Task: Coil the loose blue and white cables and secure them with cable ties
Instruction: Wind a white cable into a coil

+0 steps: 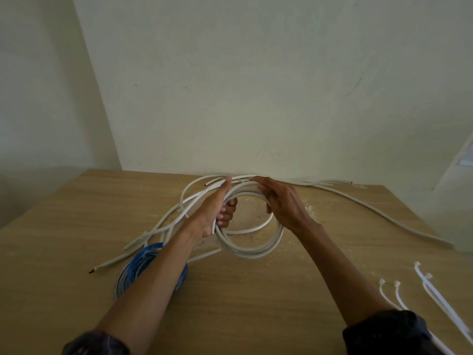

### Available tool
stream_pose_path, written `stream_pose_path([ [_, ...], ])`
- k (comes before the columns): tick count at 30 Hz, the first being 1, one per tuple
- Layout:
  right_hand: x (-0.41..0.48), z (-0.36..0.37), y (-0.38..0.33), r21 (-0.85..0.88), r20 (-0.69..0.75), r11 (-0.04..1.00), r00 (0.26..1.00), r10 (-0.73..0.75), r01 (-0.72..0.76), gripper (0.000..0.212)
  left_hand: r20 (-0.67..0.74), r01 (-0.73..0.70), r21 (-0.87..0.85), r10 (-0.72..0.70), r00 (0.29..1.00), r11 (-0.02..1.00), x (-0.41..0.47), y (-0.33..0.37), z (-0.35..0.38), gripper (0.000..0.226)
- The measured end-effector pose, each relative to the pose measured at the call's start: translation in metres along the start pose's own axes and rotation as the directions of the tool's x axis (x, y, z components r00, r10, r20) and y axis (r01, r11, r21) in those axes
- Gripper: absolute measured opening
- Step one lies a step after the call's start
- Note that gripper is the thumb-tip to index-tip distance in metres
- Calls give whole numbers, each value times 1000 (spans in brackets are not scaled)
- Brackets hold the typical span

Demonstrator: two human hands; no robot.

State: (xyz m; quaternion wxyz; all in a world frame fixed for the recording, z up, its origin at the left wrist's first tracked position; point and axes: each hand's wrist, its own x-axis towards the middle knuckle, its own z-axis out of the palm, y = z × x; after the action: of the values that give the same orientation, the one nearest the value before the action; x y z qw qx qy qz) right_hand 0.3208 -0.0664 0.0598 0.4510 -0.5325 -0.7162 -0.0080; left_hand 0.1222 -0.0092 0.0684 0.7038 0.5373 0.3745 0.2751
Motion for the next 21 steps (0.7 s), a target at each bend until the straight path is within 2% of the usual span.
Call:
stream_pose_path([
  [5, -6, 15, 2, 120, -123, 985, 983, 137, -122, 30, -136, -174, 86, 185, 973, 981, 1, -1, 14, 68],
  [9, -12, 21, 2, 118, -99, 988, 989, 113, -102, 37, -194, -163, 42, 168, 967, 986, 8, -7, 11, 56],
  [13, -16, 28, 10, -29, -95, 1000, 995, 8, -11, 36, -133, -133, 73, 142, 981, 988, 9, -4, 6, 51],
  [16, -16, 26, 9, -108, -83, 994, 996, -7, -2, 37, -125, -130, 150, 149, 981, 980, 7, 0, 7, 53],
  [18, -15, 21, 7, -222, -44, 975, 999, -3, -7, 37, -121, -137, 219, 166, 979, 966, 8, 1, 9, 50],
  [21, -13, 22, 1, -343, 67, 939, 997, 27, -3, 54, -51, -180, 384, 215, 975, 906, 7, 1, 14, 35],
])
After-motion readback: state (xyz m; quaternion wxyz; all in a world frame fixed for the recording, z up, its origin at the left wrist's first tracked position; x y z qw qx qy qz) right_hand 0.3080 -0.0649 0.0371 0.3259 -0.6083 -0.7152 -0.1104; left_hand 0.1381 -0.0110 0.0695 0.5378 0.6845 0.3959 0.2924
